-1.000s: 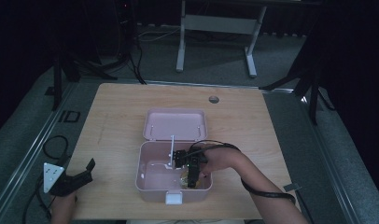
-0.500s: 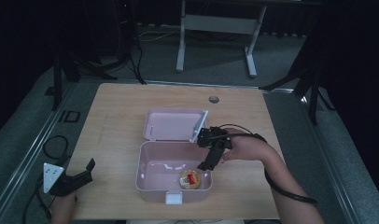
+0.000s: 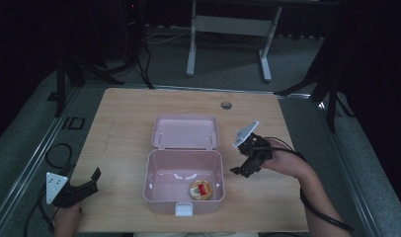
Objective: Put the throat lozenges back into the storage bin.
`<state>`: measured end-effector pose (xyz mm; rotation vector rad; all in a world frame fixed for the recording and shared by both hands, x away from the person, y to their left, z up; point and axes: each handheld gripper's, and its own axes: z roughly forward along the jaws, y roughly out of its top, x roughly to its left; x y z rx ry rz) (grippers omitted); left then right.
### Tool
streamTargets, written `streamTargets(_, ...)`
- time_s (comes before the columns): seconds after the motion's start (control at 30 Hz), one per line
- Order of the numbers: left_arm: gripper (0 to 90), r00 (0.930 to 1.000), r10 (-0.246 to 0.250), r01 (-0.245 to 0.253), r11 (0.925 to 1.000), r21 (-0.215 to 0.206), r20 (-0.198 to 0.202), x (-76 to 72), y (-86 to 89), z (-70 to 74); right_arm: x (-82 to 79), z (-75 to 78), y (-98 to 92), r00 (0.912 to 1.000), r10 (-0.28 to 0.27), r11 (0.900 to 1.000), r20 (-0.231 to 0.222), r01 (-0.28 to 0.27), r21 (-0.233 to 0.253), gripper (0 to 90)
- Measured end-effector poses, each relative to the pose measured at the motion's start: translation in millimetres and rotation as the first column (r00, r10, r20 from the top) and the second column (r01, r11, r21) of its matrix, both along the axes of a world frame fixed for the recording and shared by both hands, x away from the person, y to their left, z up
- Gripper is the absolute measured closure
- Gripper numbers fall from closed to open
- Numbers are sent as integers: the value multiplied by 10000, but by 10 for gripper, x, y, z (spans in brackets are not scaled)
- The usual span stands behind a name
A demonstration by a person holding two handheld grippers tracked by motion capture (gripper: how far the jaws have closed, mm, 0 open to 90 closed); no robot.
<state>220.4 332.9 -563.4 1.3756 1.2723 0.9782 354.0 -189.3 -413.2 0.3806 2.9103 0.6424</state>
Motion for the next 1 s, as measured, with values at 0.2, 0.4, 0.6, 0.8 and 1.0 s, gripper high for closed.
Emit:
streamTargets(0.2,5,10000,2,-2,10000,-10,5,-1,0,0,68,-353,-268,9894,-1336,9860,573,1269,1082,113)
streamTargets(0.4,5,10000,-1,1,10000,-4,-6,0,0,0,154,-706,-477,9628,-2558,9604,872,2428,1368,113)
streamTargets(0.6,5,10000,3,-3,10000,-26,7,0,1,0,234,-989,-714,9207,-3787,9170,947,3594,1728,113)
streamTargets(0.8,5,10000,2,-2,10000,-10,-10,1,1,0,230,-1168,-927,8759,-4730,8716,955,4494,1957,113)
streamTargets(1.0,5,10000,8,-8,10000,10,-18,2,-3,0,192,-1257,-1167,8102,-5795,8012,879,5467,2432,113)
